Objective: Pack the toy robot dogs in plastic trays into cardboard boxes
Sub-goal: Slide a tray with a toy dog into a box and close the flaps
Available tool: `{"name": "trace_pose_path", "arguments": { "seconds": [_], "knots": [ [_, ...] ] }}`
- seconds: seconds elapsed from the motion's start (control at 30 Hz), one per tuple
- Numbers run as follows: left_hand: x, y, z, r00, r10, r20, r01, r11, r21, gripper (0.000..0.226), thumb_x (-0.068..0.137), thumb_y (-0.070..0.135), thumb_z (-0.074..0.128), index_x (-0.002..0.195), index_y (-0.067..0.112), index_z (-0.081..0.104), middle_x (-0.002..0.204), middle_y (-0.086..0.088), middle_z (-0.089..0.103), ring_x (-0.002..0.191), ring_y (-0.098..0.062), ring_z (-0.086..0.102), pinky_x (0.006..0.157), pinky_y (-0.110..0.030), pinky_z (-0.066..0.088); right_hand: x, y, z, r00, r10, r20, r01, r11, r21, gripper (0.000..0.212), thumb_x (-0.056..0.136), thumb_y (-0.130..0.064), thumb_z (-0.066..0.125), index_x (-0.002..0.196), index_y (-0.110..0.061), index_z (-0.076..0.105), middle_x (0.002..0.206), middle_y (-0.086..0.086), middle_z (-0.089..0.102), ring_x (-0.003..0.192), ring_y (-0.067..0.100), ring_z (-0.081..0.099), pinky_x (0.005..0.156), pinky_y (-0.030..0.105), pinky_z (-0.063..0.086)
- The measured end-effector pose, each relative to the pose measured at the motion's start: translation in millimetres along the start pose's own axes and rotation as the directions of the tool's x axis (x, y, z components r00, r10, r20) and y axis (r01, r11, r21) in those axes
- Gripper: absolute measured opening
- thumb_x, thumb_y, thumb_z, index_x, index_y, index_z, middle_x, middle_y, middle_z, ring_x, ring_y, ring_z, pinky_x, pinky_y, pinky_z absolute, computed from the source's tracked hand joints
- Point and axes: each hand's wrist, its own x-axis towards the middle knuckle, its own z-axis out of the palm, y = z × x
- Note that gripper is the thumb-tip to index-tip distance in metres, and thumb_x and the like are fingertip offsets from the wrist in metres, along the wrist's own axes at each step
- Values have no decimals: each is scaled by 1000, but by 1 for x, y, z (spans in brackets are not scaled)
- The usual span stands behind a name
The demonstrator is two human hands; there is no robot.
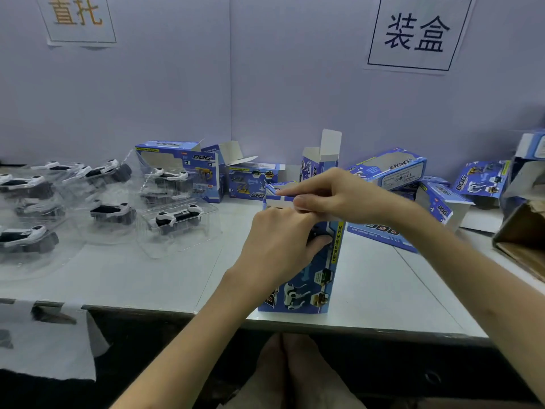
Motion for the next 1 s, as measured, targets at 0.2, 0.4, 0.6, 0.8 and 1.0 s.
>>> {"name": "trace_pose_path", "arguments": {
  "seconds": [0.2, 0.4, 0.6, 0.8, 1.0],
  "knots": [
    [-25, 2, 3, 955, -68, -289, -18, 958, -287, 13, 87, 5, 69, 98, 10, 75, 102, -2, 75, 98, -18, 67, 92, -37, 50, -5, 1, 11, 981, -88, -171, 96, 995, 40, 25, 97, -20, 64, 119, -29, 73, 90, -17, 74, 86, -1, 68, 75, 19, 53],
    [-54, 11, 15, 926, -71, -371, -11, 977, -214, 12, 86, 17, 62, 87, 16, 74, 123, -1, 69, 122, -18, 59, 108, -38, 34, -5, -2, 8, 994, -68, -86, 65, 997, -39, 28, 96, -24, 63, 121, -32, 71, 113, -10, 74, 107, 6, 63, 91, 23, 53],
    [-52, 7, 14, 941, -100, -323, 2, 957, -291, 14, 85, 14, 59, 82, 11, 72, 122, -5, 68, 123, -21, 55, 98, -36, 45, -9, 0, 13, 993, -82, -91, 78, 996, -40, 29, 96, -24, 63, 122, -33, 69, 120, -15, 71, 118, -5, 56, 90, 4, 44],
    [-52, 6, 12, 951, -93, -294, -11, 943, -334, 15, 85, 14, 58, 80, 11, 72, 125, -3, 67, 127, -20, 52, 101, -34, 44, -8, 0, 7, 998, -55, -26, 55, 998, 8, 30, 98, -20, 61, 125, -32, 69, 124, -14, 69, 120, 1, 57, 95, 18, 49],
    [-50, 11, 4, 974, -111, -200, 41, 946, -322, 17, 85, 21, 55, 80, 14, 70, 131, -1, 63, 126, -21, 51, 97, -36, 45, -10, 3, 2, 999, -38, -18, 39, 997, 70, 31, 99, -23, 58, 122, -43, 65, 116, -11, 73, 112, 12, 63, 95, 30, 53]
  ]
}}
